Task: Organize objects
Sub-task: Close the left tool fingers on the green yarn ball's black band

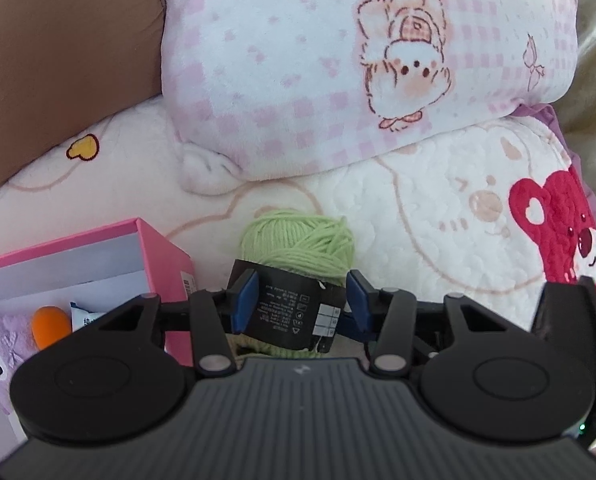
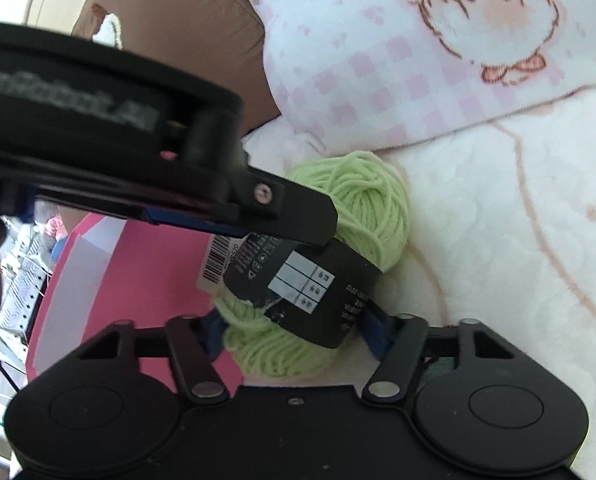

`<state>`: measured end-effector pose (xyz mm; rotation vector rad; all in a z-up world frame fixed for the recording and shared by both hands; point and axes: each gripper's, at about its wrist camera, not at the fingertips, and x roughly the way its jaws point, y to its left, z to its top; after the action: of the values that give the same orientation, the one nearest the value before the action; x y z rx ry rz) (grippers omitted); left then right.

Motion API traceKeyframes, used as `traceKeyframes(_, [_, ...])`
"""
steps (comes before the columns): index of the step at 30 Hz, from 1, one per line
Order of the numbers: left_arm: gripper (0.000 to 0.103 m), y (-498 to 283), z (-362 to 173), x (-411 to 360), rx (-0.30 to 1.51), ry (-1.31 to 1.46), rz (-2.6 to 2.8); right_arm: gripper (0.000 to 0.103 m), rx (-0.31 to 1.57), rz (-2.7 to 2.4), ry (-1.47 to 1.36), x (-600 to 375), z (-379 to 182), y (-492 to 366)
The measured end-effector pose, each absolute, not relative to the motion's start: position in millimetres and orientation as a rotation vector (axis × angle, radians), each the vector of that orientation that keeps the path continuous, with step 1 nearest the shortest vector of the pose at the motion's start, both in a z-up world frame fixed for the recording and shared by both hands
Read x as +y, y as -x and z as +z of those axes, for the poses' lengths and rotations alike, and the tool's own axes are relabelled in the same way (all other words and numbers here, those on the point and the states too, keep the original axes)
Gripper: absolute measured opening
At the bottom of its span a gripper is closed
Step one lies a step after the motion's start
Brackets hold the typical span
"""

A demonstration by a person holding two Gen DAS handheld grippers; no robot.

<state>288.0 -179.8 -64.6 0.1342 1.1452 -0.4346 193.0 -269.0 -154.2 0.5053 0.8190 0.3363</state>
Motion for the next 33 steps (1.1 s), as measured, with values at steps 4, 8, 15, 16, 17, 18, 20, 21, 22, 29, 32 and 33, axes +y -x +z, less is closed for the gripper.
traceKeyframes(4, [0.047, -281.7, -64.0, -178.5, 1.154, -0.111, -0.450, 0.059, 0.819, 0.343, -0.469, -273.7, -144.4, -177.8])
traceKeyframes(8, [0.047, -272.3, -67.3, -182.7, 1.196, -0.061, -0.500, 0.059, 0.854, 0.333, -0.442, -284.4, -135.7, -159.7])
traceKeyframes(15, [0.047, -239.6, -66.8, -207.4, 1.243, -0.028, -0.594, 0.059, 0.941, 0.306, -0.356, -307.4, -119.1, -118.7])
traceKeyframes(16, [0.047, -234.1, -64.7, -210.0, 1.240, -0.032, -0.605, 0.059, 0.940, 0.306, -0.358, -310.4, -116.8, -113.1])
traceKeyframes(17, [0.047, -229.1, -63.3, -212.0, 1.238, -0.029, -0.615, 0.059, 0.941, 0.307, -0.362, -313.4, -114.7, -107.1])
traceKeyframes(18, [0.048, -226.5, -62.8, -212.8, 1.237, -0.018, -0.624, 0.059, 0.946, 0.307, -0.362, -315.0, -113.6, -102.8])
traceKeyframes(20, [0.050, -219.2, -65.0, -212.9, 1.253, 0.020, -0.638, 0.059, 0.974, 0.302, -0.374, -318.1, -113.3, -95.3])
traceKeyframes(21, [0.051, -215.7, -66.5, -213.2, 1.257, 0.026, -0.639, 0.059, 0.990, 0.301, -0.385, -319.8, -113.4, -91.5])
traceKeyframes(22, [0.051, -211.9, -67.7, -213.7, 1.254, 0.027, -0.641, 0.059, 0.997, 0.302, -0.383, -320.5, -112.7, -87.7])
traceKeyframes(29, [0.062, -195.8, -89.7, -217.4, 1.249, 0.053, -0.638, 0.069, 0.991, 0.251, -0.253, -312.5, -110.9, -62.2])
traceKeyframes(32, [0.073, -186.4, -100.4, -210.0, 1.225, 0.090, -0.610, 0.078, 0.992, 0.194, -0.224, -303.3, -113.5, -53.9])
traceKeyframes(33, [0.074, -183.8, -102.9, -207.6, 1.209, 0.104, -0.608, 0.078, 0.985, 0.187, -0.206, -301.7, -114.4, -50.5])
